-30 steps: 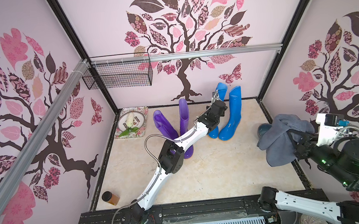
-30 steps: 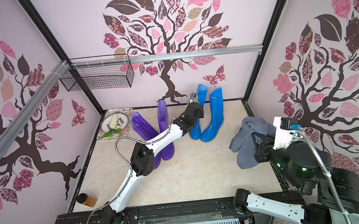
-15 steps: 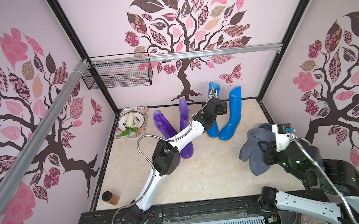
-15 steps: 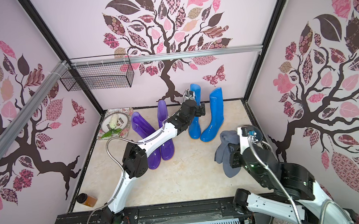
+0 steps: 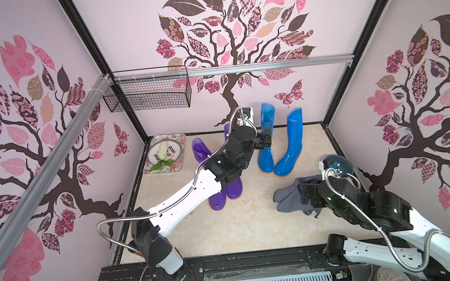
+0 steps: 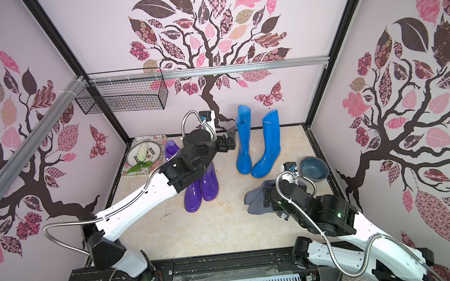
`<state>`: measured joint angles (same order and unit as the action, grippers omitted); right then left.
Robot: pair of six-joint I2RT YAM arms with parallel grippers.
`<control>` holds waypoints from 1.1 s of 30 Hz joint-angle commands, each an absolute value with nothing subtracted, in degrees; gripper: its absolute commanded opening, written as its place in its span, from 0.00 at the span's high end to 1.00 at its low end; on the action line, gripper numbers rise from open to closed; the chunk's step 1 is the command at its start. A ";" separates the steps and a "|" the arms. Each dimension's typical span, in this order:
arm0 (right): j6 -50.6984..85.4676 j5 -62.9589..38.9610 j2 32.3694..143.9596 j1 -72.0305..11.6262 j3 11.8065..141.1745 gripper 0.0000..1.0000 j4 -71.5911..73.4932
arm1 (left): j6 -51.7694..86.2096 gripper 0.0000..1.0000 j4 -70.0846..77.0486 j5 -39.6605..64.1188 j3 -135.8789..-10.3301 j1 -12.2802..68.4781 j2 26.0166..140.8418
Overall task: Wipe the rubber boots with a cloth
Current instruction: Move the rubber boot to the center of the board, then place the cleaning item at the center of the board.
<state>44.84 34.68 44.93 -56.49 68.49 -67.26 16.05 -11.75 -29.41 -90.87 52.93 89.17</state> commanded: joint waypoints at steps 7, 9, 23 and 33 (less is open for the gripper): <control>44.28 24.17 56.02 -55.47 83.41 0.00 -81.49 | 18.62 0.02 -38.72 -37.96 -80.75 51.60 66.79; 41.27 19.70 58.39 -52.28 85.40 0.00 -83.31 | 19.65 0.02 -44.01 -39.61 -78.40 50.69 60.25; 28.48 1.22 70.04 -42.31 72.77 0.00 -80.80 | 9.16 0.02 -52.76 -32.97 -60.66 48.33 29.48; 28.87 -2.77 70.61 -39.60 84.63 0.00 -81.35 | 9.72 0.02 -42.59 -12.14 -50.85 48.58 27.65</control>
<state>29.12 0.91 71.46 -39.66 82.15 -81.14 7.70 -49.43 -21.43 -52.07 48.38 26.63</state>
